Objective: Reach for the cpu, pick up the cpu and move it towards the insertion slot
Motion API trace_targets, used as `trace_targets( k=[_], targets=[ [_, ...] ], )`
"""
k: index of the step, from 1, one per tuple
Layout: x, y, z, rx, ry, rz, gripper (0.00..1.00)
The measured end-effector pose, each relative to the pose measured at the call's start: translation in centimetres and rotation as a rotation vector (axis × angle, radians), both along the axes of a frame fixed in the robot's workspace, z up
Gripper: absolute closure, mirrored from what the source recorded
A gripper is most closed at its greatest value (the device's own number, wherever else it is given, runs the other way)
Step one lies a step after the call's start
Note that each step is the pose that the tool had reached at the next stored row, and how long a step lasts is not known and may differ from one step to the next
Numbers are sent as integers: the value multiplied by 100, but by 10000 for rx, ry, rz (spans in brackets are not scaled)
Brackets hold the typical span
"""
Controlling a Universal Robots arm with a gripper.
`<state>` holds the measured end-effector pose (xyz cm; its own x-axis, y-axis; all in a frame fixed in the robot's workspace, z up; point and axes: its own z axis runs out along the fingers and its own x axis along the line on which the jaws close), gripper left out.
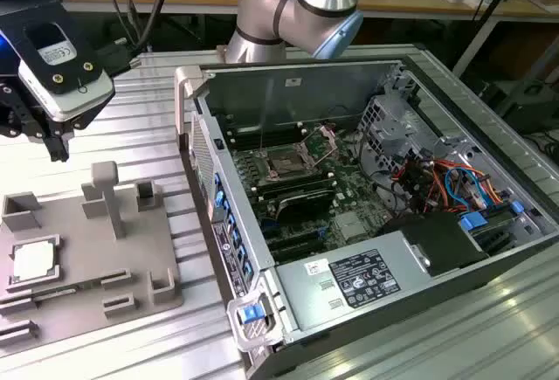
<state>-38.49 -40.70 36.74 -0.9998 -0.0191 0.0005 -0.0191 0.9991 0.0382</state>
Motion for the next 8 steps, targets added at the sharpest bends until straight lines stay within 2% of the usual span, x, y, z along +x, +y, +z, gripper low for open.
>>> trace_targets(
  k=[4, 7, 8],
  targets=[
    [-28, -1, -1, 0, 0, -1, 89],
    [-148, -1, -5, 0, 1, -4, 89],
    [-214, -2, -9, 0, 0, -4, 89]
  ],
)
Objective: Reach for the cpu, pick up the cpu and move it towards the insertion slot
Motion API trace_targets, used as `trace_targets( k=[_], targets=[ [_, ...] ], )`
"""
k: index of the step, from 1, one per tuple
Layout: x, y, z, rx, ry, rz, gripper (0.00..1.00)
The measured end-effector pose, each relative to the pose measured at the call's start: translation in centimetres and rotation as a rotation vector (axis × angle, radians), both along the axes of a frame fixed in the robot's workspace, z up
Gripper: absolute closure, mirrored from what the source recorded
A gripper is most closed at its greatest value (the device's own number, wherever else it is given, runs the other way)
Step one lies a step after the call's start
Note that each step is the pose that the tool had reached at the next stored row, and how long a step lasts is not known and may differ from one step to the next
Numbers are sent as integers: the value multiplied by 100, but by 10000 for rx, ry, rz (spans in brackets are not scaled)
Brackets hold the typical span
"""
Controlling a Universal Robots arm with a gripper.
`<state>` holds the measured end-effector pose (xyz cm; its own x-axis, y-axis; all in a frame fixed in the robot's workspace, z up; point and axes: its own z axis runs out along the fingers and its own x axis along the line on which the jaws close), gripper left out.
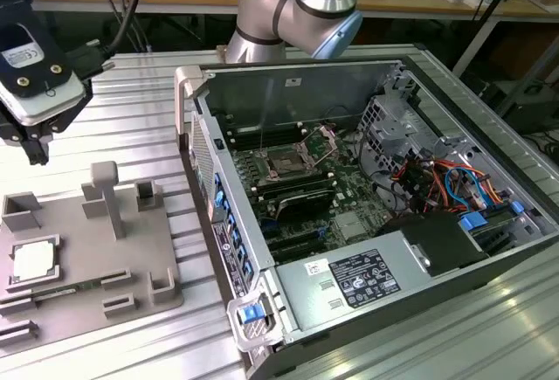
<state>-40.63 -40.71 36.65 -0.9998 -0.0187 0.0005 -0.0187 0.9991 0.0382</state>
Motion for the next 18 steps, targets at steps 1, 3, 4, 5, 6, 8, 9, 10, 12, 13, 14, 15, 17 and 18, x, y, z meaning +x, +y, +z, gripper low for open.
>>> trace_targets(
  k=[1, 3, 4, 5, 6, 8, 9, 10, 12, 13, 14, 15, 17, 18],
  targets=[
    [-30, 0, -3, 1, 1, 0, 89],
    [-95, 0, -7, 0, 13, 1, 89],
    [-176, 0, -12, 0, 18, 1, 89],
    [-202, 0, -11, 0, 19, 1, 89],
    [-202, -1, -11, 0, 19, 2, 89],
    [-203, 0, -11, 0, 19, 2, 89],
    [-204, 0, -11, 0, 20, 0, 89],
    [-204, 0, -11, 0, 19, 1, 83],
    [-205, 0, -13, 0, 19, 1, 71],
    [-223, 1, -22, 0, 24, -2, 64],
    [-240, 0, -35, 0, 27, 0, 58],
    [-266, 0, -52, 0, 27, 0, 58],
    [-321, 0, -89, 0, 28, 3, 46],
    [-339, 0, -107, 0, 27, 11, 46]
  ],
)
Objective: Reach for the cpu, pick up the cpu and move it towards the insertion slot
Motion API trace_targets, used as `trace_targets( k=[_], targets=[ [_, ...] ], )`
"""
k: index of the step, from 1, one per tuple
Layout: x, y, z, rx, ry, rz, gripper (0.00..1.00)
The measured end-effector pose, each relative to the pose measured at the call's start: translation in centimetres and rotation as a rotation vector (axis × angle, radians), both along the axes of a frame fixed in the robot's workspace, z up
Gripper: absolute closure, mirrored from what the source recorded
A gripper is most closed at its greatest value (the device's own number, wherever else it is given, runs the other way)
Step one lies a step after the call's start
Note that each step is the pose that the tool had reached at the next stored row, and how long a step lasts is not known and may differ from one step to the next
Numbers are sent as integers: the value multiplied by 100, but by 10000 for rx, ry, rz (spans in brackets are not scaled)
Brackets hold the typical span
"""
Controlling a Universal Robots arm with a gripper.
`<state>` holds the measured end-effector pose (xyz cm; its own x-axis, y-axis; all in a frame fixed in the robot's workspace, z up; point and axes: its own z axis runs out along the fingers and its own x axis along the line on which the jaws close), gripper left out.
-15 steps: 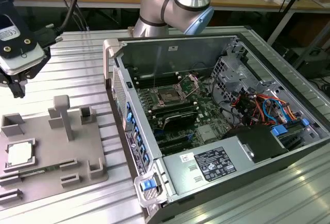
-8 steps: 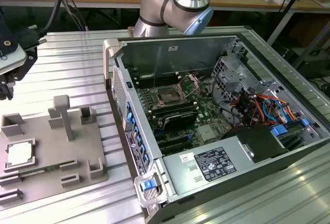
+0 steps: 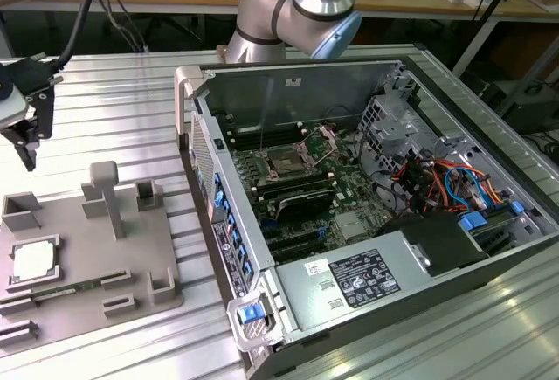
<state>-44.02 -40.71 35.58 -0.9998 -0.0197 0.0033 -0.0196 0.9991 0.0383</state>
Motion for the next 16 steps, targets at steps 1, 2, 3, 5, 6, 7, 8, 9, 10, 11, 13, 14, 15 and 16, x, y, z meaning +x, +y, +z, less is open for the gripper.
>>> trace_targets(
  k=[1, 2, 3, 5, 6, 7, 8, 9, 10, 11, 13, 14, 15, 16],
  targets=[
    [-24, 0, -25, 0, 1, 11, 40],
    [-43, 0, -42, -1, 2, 14, 40],
    [-77, 0, -80, 0, 0, 20, 40],
    [-99, 0, -119, 0, 0, 46, 40],
    [-103, -1, -140, 0, 1, 64, 40],
    [-105, -2, -169, 0, 1, 85, 40],
    [-105, -1, -188, -1, 2, 97, 40],
    [-106, -1, -207, -1, 1, 102, 40],
    [-106, 0, -240, 0, 1, 108, 40],
    [-106, 0, -273, 0, 11, 110, 40],
    [-107, 0, -310, -1, 34, 109, 40],
    [-106, 0, -323, -2, 39, 110, 40],
    [-107, -1, -325, -2, 40, 110, 40],
    [-107, -1, -325, -2, 42, 111, 40]
  ],
)
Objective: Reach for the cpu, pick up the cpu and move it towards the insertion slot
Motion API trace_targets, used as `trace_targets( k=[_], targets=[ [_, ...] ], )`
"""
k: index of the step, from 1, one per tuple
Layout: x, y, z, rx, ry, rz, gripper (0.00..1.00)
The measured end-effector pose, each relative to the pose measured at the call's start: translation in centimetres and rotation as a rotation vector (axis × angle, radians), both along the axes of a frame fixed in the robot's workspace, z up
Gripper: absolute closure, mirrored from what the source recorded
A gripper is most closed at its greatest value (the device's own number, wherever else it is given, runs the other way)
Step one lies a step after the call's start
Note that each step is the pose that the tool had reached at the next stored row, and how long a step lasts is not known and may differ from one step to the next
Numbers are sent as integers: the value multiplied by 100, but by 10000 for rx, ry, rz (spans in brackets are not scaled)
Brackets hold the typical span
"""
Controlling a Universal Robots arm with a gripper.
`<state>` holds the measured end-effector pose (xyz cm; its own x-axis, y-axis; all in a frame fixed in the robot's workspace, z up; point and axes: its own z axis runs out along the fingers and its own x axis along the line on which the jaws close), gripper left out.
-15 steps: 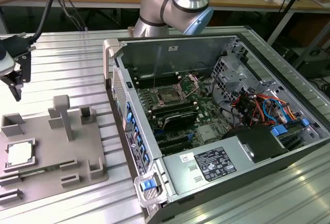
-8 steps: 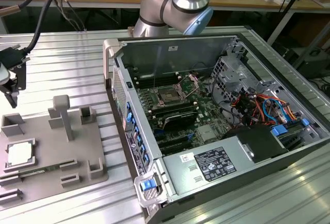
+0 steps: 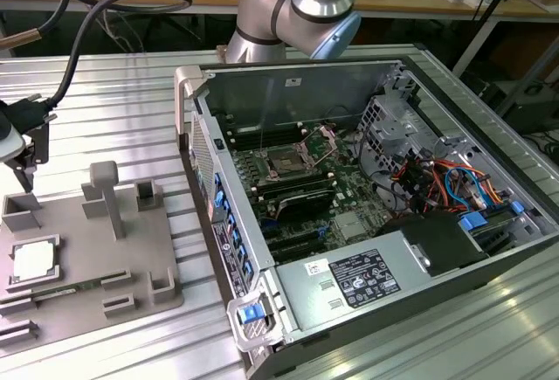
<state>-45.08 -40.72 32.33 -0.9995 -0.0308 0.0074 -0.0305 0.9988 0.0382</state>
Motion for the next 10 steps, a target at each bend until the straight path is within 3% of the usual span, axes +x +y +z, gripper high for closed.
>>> trace_targets(
  k=[10],
  targets=[
    [0, 0, -5, 1, -2, 0, 40]
  ],
)
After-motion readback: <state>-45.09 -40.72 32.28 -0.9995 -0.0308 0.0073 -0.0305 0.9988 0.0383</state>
